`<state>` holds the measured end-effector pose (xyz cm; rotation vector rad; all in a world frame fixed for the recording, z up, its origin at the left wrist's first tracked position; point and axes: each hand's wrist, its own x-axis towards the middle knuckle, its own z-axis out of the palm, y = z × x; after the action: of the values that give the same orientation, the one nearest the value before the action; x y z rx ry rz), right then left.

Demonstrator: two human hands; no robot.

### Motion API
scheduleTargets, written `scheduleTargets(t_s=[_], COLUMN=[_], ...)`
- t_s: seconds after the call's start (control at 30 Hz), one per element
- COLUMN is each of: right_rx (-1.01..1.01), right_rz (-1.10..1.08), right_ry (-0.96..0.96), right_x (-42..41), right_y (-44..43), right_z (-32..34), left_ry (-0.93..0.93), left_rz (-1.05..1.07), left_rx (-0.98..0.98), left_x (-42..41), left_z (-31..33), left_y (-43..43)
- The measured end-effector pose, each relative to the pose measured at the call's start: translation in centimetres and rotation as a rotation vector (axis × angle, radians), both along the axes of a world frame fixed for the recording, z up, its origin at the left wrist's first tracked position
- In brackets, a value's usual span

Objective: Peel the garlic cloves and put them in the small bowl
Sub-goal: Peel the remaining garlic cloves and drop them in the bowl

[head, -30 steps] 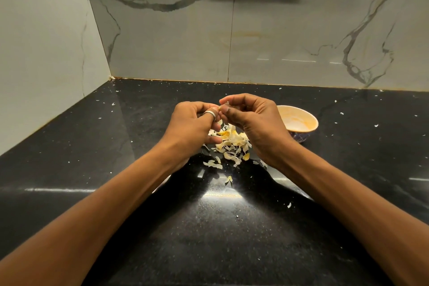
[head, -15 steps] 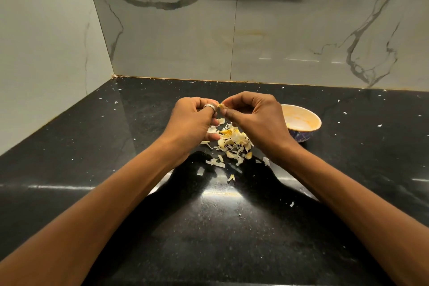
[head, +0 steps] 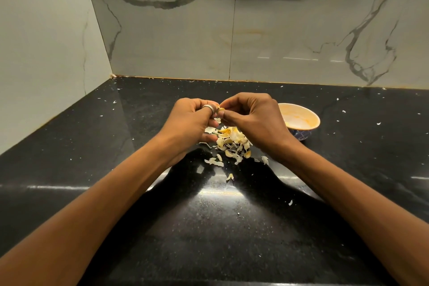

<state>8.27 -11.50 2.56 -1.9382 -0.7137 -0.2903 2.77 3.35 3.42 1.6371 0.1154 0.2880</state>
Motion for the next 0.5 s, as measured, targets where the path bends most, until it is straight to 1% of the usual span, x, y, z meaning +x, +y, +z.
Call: scheduleTargets(t_s=[0.27,0.5], right_rx=[0.032,0.152], right_rz=[0.027,0.091], right_ry=[0.079,0.192], right_x=[0.1,-0.1], right_y=[-0.2,-0.8], right_z=[0.3,0.9], left_ry=[0.009,0.009], left_rz=[0.012,0.081], left_rx=[-0.065,-0.065], left_x=[0.0,0.4], left_z=[0.2,0.1], left_y=[0.1,1.1])
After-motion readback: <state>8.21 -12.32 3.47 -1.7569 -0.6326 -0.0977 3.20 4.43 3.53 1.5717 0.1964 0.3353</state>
